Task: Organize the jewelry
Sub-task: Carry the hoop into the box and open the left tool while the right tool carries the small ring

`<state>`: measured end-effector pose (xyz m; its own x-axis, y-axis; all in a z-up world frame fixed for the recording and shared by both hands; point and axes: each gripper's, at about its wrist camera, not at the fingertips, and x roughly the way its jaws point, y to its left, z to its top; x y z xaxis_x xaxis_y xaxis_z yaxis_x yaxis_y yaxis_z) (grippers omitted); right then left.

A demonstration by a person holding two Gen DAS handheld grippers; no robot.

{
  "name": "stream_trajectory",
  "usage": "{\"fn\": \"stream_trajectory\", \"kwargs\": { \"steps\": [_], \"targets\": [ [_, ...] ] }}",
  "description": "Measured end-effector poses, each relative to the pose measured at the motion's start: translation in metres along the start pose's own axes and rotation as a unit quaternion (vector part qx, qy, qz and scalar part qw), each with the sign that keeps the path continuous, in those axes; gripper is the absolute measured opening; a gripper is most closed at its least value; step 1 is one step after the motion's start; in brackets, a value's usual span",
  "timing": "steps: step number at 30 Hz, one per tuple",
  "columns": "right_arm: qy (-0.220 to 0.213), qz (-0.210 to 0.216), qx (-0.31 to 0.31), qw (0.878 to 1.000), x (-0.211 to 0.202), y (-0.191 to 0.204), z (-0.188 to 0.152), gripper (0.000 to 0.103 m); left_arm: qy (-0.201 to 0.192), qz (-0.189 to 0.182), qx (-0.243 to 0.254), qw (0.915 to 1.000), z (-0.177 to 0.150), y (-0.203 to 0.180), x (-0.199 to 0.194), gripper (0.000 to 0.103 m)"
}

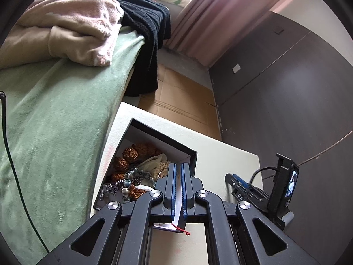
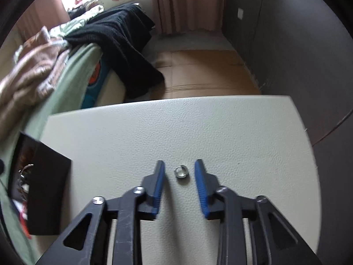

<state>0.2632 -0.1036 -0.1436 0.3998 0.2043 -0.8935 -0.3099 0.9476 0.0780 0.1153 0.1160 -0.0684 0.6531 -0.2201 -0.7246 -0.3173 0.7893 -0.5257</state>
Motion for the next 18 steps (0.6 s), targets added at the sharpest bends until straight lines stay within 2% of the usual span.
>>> {"fn": "stream_trajectory", "kwargs": {
  "steps": [2,6,12,14,16,18],
  "targets": [
    [0.001,0.007,-0.003,1.0,-0.001,-0.001,-0.001,0.015,0.002,0.0,-0.002,1.0,-0.001,0.002,-0.002,0.004],
    [0.01,0.055,0.03,0.998,-0.008,-0.012,-0.003,0.015,-0.006,0.003,-0.002,1.0,-0.002,0.004,-0.01,0.004],
    [-0.008,0.124,0.058,0.991,-0.035,-0.01,-0.003,0.015,-0.02,0.007,-0.005,0.9998,-0.003,0.008,-0.024,0.005],
    [-0.02,0.146,0.052,0.988,-0.048,0.0,-0.002,0.015,-0.021,0.007,-0.007,0.9997,-0.003,0.01,-0.027,0.016],
    [-0.033,0.171,0.044,0.984,-0.062,0.013,-0.002,0.015,-0.029,0.01,-0.01,0.9995,-0.004,0.013,-0.032,0.061],
    [-0.046,0.19,0.032,0.98,-0.076,0.027,-0.002,0.015,-0.054,0.015,-0.013,0.9984,-0.004,0.015,-0.042,0.075]
  ]
}}
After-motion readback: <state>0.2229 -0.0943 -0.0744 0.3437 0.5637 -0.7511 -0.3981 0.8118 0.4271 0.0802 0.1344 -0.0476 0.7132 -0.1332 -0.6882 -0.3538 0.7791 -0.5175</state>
